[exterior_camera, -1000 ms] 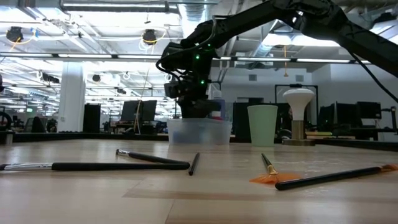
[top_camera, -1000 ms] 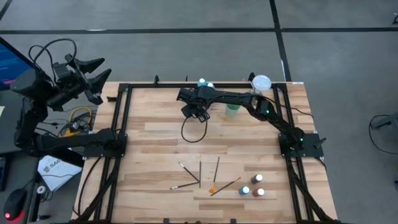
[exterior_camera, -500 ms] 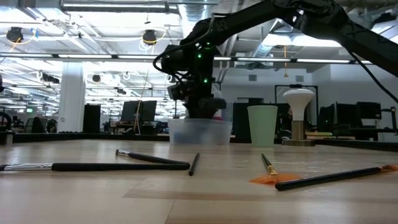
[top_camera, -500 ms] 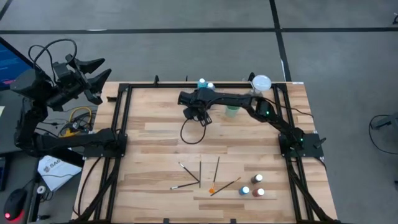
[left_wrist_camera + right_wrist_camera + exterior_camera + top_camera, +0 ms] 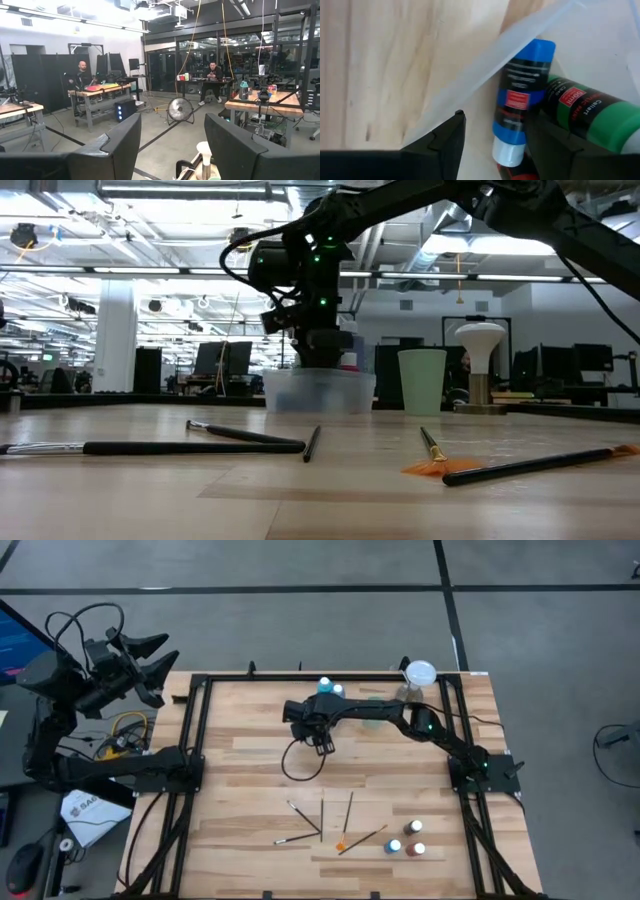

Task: Pick & Place Paint Supplies
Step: Adjust the small blue paint bottle in the transparent bin

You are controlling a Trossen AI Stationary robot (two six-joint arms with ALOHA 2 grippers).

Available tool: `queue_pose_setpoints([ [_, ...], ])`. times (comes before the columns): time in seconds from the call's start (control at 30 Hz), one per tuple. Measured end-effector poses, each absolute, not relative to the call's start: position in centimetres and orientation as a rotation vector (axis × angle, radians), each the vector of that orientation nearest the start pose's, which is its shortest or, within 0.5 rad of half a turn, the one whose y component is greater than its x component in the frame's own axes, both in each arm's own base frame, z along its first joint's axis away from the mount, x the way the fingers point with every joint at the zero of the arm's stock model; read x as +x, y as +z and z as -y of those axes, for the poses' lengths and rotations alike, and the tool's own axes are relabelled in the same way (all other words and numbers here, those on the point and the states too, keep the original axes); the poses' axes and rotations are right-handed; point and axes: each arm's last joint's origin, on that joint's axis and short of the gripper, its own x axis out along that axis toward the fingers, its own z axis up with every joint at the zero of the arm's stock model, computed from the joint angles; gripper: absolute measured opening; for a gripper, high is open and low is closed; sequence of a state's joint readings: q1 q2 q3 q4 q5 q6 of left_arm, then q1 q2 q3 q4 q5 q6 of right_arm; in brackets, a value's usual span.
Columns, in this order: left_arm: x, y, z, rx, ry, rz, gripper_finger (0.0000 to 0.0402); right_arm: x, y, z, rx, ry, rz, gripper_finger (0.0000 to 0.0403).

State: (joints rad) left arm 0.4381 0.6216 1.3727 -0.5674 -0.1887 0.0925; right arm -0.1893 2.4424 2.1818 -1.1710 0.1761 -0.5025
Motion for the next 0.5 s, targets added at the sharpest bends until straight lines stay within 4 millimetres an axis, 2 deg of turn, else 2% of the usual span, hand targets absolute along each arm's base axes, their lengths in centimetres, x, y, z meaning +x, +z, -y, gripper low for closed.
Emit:
queue_pose_setpoints([
  [0.17,3.2,48.6,-2.1,0.112,0.636,0.156,0.0214,48.0,17.3,9.6,-0.31,0.046,-1.447,0.0201],
  [0.37,3.2,48.6,-2.1,0.112,0.636,0.156,0.0214,48.4,14.6,10.0,-0.291,0.053,-1.5,0.0194],
  [0.5,3.2,48.6,-2.1,0.116,0.636,0.155,0.0214,48.5,14.4,9.9,-0.297,0.052,-1.493,0.0197],
])
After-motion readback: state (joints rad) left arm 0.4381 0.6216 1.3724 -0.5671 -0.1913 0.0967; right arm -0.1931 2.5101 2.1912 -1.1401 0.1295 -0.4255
